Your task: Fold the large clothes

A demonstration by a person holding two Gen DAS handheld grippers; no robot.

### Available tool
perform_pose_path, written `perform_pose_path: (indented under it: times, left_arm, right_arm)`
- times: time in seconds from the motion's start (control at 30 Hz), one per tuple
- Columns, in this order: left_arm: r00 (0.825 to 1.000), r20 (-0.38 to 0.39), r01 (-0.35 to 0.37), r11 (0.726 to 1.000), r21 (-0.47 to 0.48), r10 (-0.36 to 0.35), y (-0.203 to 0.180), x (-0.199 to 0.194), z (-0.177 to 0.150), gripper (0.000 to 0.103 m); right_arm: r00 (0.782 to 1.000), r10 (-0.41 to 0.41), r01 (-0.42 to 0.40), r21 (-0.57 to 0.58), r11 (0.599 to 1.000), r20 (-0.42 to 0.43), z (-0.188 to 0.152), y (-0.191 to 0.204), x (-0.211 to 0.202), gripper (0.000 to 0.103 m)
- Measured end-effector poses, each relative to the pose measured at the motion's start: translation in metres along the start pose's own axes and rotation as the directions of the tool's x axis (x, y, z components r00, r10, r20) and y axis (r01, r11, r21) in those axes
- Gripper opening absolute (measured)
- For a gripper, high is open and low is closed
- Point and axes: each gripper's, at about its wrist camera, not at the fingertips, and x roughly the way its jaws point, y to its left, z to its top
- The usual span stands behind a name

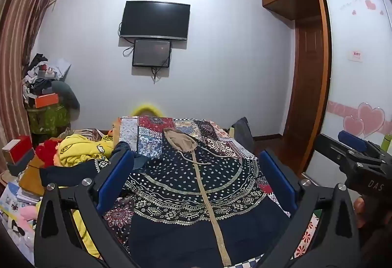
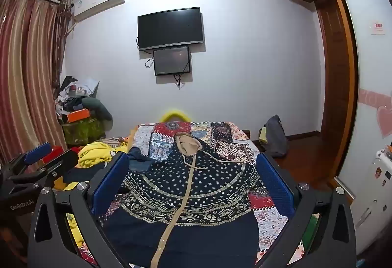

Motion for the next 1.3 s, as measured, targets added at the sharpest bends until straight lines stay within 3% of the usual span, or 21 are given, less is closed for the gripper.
perform_pose_path:
  times: [0.13, 0.3, 1.3]
  left_arm:
    - [0.999, -0.039, 0.012, 0.999, 0.031, -0.011, -0.010, 0.010, -0.002, 0.103]
    - [1.000, -0.011, 0.023, 1.000, 0.011, -0.023, -0.001, 0.004, -0.002, 0.103]
    - [1.000, -0.022, 0.006, 1.000, 0.005, -0.005, 0.002, 0.010, -0.003, 0.103]
  right_arm:
    - [1.000, -0.001, 0.001, 0.000, 1.000, 0.006, -0.001, 0.001, 0.000, 0.103]
    - [1.000, -0.002, 0.002, 0.004, 1.000, 0.007, 0.000, -0.001, 0.000, 0.103]
    - [1.000, -0.001, 0.001, 0.008, 1.000, 0.005, 0.001, 0.000, 0.003, 0.103]
